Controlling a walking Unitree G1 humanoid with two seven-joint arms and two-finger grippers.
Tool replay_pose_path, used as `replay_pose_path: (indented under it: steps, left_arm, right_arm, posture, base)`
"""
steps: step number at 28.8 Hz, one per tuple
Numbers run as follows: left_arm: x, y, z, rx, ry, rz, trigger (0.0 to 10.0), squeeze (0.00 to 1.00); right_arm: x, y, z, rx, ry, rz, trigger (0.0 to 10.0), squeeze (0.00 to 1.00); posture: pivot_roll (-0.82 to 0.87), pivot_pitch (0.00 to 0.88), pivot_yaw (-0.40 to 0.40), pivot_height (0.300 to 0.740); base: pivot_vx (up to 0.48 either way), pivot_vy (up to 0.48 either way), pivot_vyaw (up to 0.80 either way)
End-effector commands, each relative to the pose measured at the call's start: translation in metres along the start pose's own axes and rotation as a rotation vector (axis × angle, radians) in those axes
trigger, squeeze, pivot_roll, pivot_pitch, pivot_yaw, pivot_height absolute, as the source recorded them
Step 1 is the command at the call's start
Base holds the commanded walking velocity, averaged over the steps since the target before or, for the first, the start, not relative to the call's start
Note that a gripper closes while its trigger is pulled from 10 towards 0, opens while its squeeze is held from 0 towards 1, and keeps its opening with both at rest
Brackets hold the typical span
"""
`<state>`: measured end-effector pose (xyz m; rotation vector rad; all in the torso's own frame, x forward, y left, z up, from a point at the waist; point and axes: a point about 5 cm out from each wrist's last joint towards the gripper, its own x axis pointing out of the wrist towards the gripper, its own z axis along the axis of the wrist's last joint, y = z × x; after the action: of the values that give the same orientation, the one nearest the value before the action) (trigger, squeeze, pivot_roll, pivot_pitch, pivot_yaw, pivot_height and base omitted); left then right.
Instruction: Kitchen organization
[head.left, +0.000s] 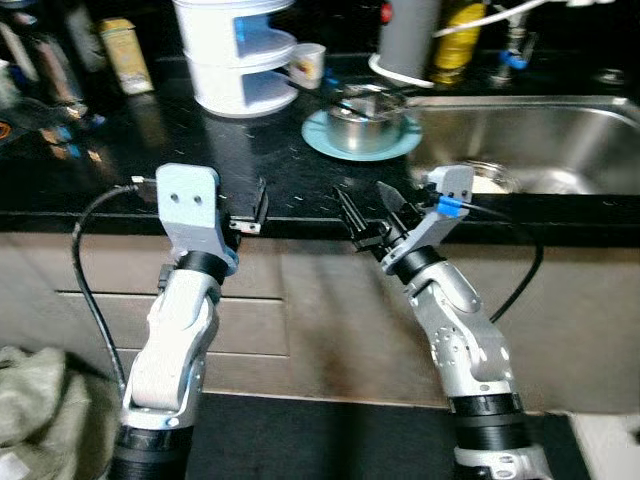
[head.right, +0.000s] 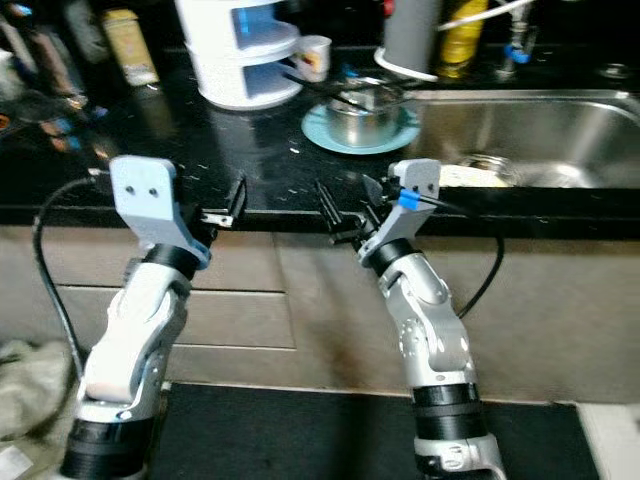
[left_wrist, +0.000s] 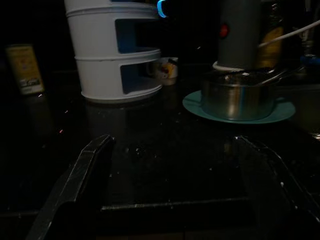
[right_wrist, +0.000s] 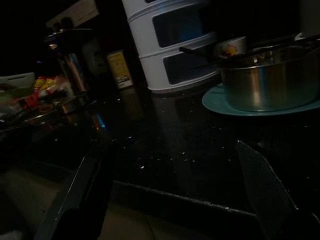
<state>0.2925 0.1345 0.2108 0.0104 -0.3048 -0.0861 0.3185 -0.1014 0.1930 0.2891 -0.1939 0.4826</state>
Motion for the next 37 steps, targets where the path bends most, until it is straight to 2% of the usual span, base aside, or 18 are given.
replay_pose_path:
  steps: [1,12,21,25,37]
  left_arm:
    - [-0.001,0.003,-0.005,-0.005,0.019,0.019,10.0,0.0]
    - [-0.001,-0.001,-0.004,0.004,0.015,-0.006,10.0,0.0]
    - [0.0,0.0,-0.003,0.005,0.013,-0.008,10.0,0.0]
    - [0.001,0.003,-0.003,-0.025,0.011,0.02,10.0,0.0]
    - [0.004,0.01,0.002,-0.008,-0.001,0.042,10.0,0.0]
  right_arm:
    - [0.0,0.0,-0.002,0.006,0.005,-0.002,10.0,0.0]
    - [0.0,0.0,-0.003,0.006,0.005,0.0,10.0,0.0]
    - [0.001,0.001,-0.003,0.005,0.003,0.0,10.0,0.0]
    - [0.0,0.0,-0.003,-0.005,0.006,0.001,10.0,0.0]
    - [0.002,0.0,-0.001,-0.01,-0.004,0.002,10.0,0.0]
  posture:
    - [0.04,0.0,-0.009,0.74]
    - [0.05,0.0,-0.007,0.74]
    - [0.05,0.0,-0.005,0.74]
    - [0.05,0.0,-0.007,0.74]
    - [0.05,0.0,-0.009,0.74]
  base:
    - [0.0,0.0,0.0]
    - [0.0,0.0,0.0]
    - [0.0,-0.472,0.0]
    - [0.0,0.0,0.0]
    - [0.0,0.0,0.0]
